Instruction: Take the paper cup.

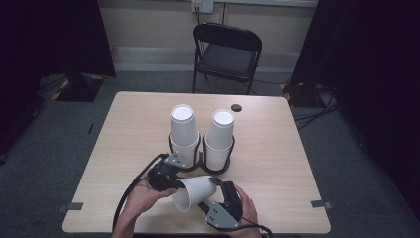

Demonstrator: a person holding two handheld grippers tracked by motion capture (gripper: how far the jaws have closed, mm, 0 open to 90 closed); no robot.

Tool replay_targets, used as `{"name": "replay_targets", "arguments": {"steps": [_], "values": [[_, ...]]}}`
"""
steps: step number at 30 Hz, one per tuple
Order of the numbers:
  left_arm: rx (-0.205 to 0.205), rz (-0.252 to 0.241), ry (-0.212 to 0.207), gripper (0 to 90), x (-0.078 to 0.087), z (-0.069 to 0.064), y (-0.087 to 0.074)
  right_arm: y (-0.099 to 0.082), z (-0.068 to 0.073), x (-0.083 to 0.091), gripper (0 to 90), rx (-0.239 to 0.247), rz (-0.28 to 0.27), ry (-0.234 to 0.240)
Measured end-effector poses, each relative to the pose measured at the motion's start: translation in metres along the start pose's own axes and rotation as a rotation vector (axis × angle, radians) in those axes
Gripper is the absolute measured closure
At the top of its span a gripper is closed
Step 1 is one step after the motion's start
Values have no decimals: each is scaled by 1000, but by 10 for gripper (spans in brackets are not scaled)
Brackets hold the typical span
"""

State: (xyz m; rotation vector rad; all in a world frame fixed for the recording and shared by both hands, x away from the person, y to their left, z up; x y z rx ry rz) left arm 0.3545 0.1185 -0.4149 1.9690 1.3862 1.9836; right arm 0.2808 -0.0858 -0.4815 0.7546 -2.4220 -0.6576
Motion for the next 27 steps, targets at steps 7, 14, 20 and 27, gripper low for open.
{"name": "replay_targets", "arguments": {"steps": [7,14,20,27], "values": [[-9,13,-21,860,-6,-5,6,7,5,-8,144,159,48,-31],[-3,7,-50,860,-11,-8,8,14,9,-11,127,187,46,-68],[20,2,-58,860,-15,-8,8,21,11,-13,130,181,17,-56],[32,-5,-75,862,-14,-7,9,23,10,-13,126,186,-9,-66]]}}
Point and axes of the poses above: each handheld gripper's, and its own axes: x roughly backward along the jaws, y roughly out of its top, z roughly to its left, the point moved 1 cm from there along -x, roughly forward along the jaws, and after that the axes turned 6 degrees about x, right-handed, at the moved point
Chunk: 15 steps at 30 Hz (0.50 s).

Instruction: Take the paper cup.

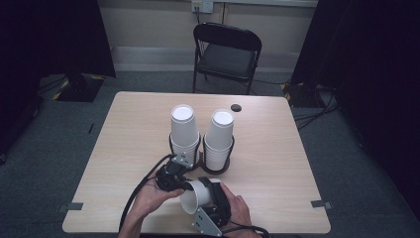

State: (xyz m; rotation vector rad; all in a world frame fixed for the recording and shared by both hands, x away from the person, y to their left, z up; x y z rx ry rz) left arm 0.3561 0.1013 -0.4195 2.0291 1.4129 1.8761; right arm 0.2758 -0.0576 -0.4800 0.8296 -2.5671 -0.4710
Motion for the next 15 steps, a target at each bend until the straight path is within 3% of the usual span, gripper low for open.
{"name": "replay_targets", "arguments": {"steps": [11,15], "values": [[19,-17,-10,856,-3,1,0,4,0,0,120,12,-21,-6],[39,-42,-13,852,-5,1,-3,3,0,1,129,-10,-24,12]]}}
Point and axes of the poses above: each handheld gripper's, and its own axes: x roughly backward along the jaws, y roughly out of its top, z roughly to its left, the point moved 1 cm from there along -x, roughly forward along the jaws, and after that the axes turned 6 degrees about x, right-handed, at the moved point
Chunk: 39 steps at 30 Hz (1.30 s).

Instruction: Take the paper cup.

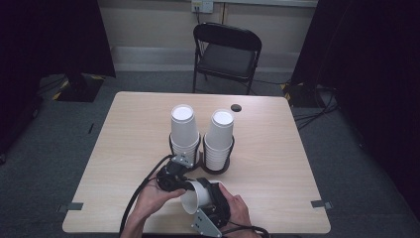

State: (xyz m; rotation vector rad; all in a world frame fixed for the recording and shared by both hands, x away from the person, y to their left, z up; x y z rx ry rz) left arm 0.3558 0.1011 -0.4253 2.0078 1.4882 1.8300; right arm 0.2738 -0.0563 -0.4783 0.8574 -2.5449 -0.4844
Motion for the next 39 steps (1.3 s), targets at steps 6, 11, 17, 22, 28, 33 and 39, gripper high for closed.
{"name": "replay_targets", "arguments": {"steps": [6,11,17,22,28,33,39], "values": [[20,-42,3,843,3,1,-2,0,-1,-1,137,-23,-4,-1],[35,-88,1,800,7,2,-6,0,-3,-1,140,-55,-9,-6],[47,-146,12,719,12,2,-10,-3,-5,-1,140,-109,-15,-9],[49,-220,-19,710,19,5,-15,-9,-9,1,142,-165,-21,-14],[34,-297,30,633,19,5,-21,-14,-13,3,143,-226,-31,-19],[43,-381,46,595,15,6,-29,-19,-14,4,144,-303,-31,-8],[20,-473,74,502,18,5,-32,-25,-16,5,144,-375,-31,4]]}}
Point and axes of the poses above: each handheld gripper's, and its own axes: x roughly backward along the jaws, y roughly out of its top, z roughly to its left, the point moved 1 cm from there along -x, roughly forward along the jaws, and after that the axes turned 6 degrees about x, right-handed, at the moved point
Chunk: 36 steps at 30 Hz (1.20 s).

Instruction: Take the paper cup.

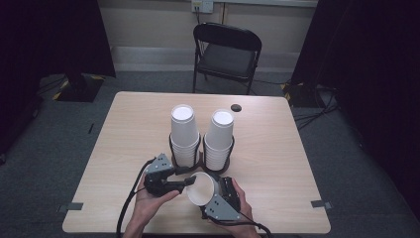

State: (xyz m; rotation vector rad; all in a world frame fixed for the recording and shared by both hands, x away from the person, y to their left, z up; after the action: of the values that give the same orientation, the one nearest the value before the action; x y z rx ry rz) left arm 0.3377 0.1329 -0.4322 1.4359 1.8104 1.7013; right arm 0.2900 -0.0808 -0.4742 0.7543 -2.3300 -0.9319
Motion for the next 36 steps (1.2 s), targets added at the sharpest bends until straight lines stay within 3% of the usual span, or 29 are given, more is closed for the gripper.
{"name": "replay_targets", "arguments": {"steps": [5,11,15,17,19,20,22,26,28,32,36], "values": [[-1,-66,-2,424,0,1,-4,-1,-6,2,144,-69,-8,9],[46,-114,24,342,0,4,-8,-7,-8,5,144,-150,-11,26],[30,-147,59,322,5,5,-9,-8,-10,4,144,-179,-15,29],[48,-165,85,296,9,8,-10,-10,-10,3,143,-196,-10,29],[82,-188,58,275,15,10,-13,-12,-11,2,143,-222,-4,31],[77,-202,73,274,17,10,-14,-13,-12,2,144,-234,-4,32],[70,-218,144,266,21,12,-19,-15,-13,3,144,-254,-7,25],[66,-247,191,210,26,15,-29,-19,-18,7,144,-303,-22,6],[73,-264,191,171,26,16,-35,-21,-21,10,145,-335,-26,-9],[70,-251,267,168,23,17,-44,-26,-30,17,145,-382,-30,-34],[65,-242,282,165,20,19,-54,-34,-43,24,145,-417,-43,-70]]}}
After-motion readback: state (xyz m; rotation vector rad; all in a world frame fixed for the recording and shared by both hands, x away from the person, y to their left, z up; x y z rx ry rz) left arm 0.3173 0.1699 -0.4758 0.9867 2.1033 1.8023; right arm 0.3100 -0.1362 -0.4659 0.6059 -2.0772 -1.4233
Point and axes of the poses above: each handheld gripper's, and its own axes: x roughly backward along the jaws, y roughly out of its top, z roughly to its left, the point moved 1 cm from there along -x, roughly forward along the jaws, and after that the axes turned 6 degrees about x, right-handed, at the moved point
